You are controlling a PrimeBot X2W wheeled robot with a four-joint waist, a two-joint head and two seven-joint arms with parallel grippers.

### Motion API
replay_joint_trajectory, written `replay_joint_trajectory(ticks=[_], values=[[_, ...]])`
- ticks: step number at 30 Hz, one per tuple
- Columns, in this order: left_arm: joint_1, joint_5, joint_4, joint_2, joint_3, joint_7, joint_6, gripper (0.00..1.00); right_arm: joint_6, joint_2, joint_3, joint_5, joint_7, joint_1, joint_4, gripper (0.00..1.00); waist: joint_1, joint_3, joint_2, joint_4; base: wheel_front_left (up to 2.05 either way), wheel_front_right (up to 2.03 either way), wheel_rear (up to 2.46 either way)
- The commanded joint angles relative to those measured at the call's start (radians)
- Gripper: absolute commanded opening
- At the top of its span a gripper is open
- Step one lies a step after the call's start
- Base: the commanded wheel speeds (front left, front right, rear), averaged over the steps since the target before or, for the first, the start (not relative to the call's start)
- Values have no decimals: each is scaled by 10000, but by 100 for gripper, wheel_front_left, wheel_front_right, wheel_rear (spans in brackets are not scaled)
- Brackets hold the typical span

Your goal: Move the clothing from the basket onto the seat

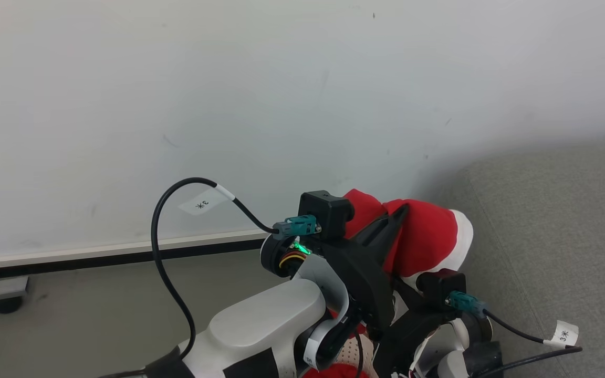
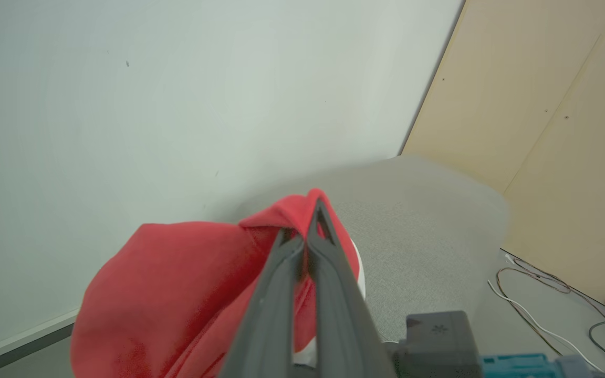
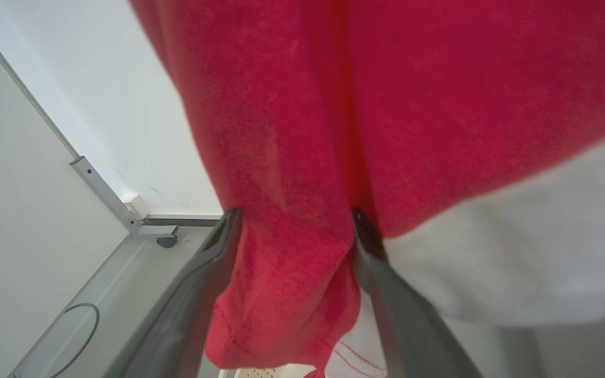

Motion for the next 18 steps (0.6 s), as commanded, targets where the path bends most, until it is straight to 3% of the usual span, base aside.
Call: replay_joint_trajectory(ticks=[1, 2, 3, 4, 5, 6, 7, 8, 11, 14, 15, 18], values=[[-55, -74, 60, -4, -58, -42, 44, 0, 1, 7, 20, -92, -53, -38, 15, 100, -1, 7, -1, -9, 0, 0, 0], [-59, -72, 144, -4, -81, -55, 53, 0, 1, 7, 22, -106, -57, -56, 24, 100, -1, 12, -1, -17, 0, 0, 0], [-51, -82, 227, -8, -104, -74, 40, 0, 1, 7, 14, -103, -61, -69, 21, 70, -1, 17, -1, -24, 0, 0, 0], [-35, -93, 289, -9, -123, -109, 23, 0, 1, 7, -4, -128, -66, -71, 29, 27, -1, 24, -1, -30, 0, 0, 0], [-18, -104, 344, -9, -139, -115, 13, 0, 1, 7, -25, -163, -70, -69, 40, 0, -1, 30, -1, -34, 0, 0, 0], [4, -112, 399, -11, -150, -134, 1, 0, 1, 6, -44, -199, -47, -64, 57, 0, -1, 36, -1, -35, 0, 0, 0], [26, -107, 459, -8, -160, -155, -28, 12, 1, 7, -56, -233, -19, -52, 63, 0, -1, 42, -1, -34, 0, 0, 0], [51, -94, 507, -8, -169, -177, -61, 33, 1, 9, -78, -258, -5, -39, 64, 0, -1, 47, -1, -33, 0, 0, 0], [142, -30, 704, -8, -186, -222, -88, 50, 1, 6, -188, -358, 8, -7, 59, 0, -1, 69, -1, -27, 0, 0, 0], [233, 52, 999, -5, -196, -315, -151, 83, 1, 8, -301, -433, 20, 47, 5, 0, -1, 92, -1, -26, 0, 0, 0], [247, 88, 1107, -6, -200, -372, -184, 100, 1, 8, -330, -462, 31, 69, -25, 0, -1, 98, -1, -30, 0, 0, 0], [393, 180, 1538, -6, -196, -558, -331, 100, 1, 8, -421, -611, 78, 172, -146, 0, -1, 110, -1, -54, 0, 0, 0]])
